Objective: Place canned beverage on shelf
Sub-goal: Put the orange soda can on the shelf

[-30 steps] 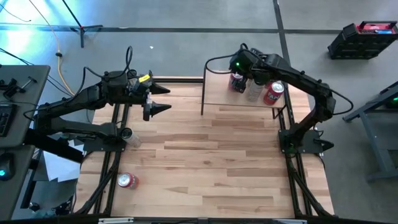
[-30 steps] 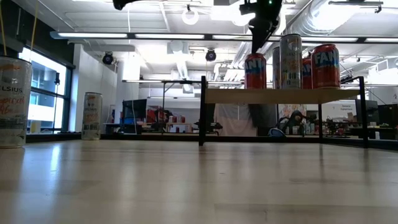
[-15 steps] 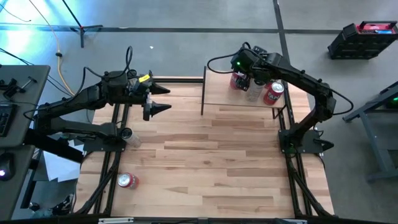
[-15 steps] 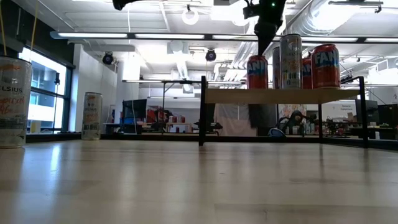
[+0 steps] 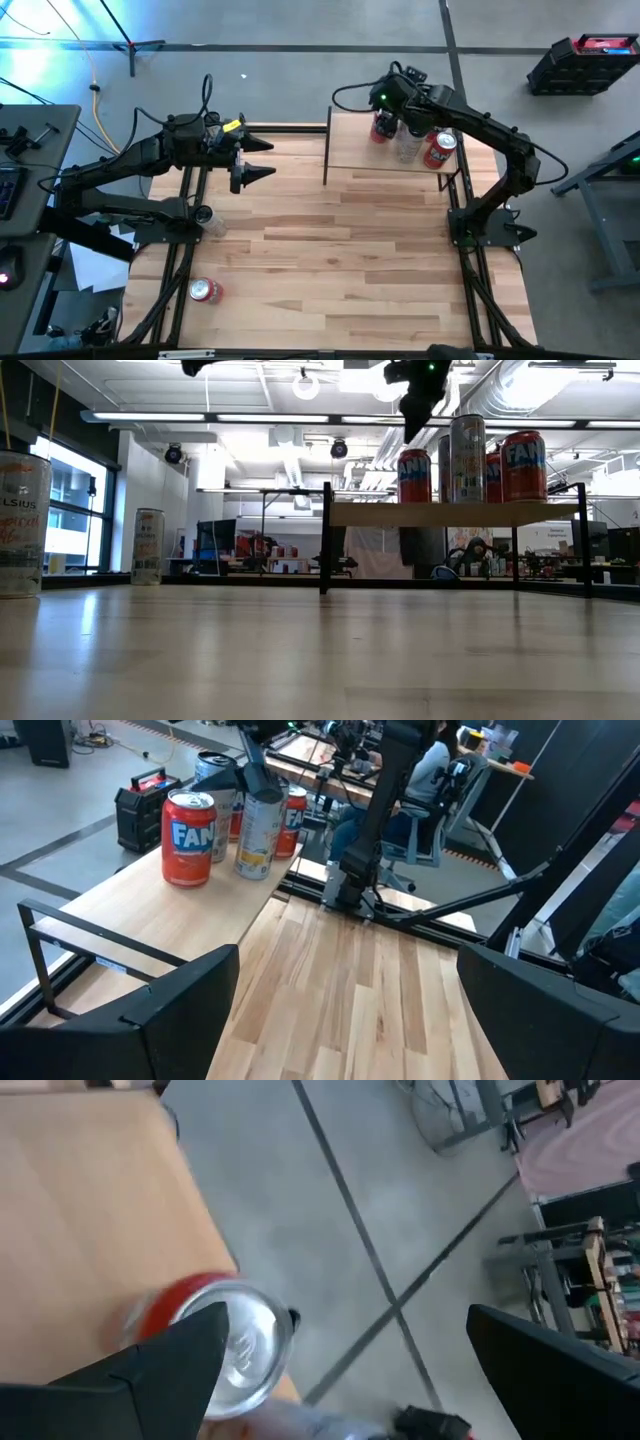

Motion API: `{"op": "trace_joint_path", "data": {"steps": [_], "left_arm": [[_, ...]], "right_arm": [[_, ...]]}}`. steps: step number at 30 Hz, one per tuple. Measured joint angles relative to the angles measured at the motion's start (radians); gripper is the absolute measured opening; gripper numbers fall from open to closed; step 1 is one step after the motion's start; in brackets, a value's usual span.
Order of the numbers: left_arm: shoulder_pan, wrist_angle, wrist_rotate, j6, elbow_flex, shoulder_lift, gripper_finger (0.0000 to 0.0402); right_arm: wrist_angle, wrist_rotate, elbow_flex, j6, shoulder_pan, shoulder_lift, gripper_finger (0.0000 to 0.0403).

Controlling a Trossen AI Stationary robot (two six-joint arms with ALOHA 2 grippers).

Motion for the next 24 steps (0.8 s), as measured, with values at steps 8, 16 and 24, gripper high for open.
{"op": "trace_joint_path", "data": {"steps": [8,16,24], "left_arm": [[0.0,0.004,0.0,-0.025,0.001,0.0,0.0365],[0.0,0.015,0.001,-0.036,0.001,0.0,0.0365],[0.0,0.014,0.001,-0.04,0.001,0.0,0.0365]], "right_arm": [[0.039,-0.149,0.0,-0.01,-0.086,0.002,0.0394],[0.053,-0.172,0.002,0.009,-0.131,0.047,0.0394],[0.055,-0.184,0.002,0.002,-0.114,0.041,0.0394]]}}
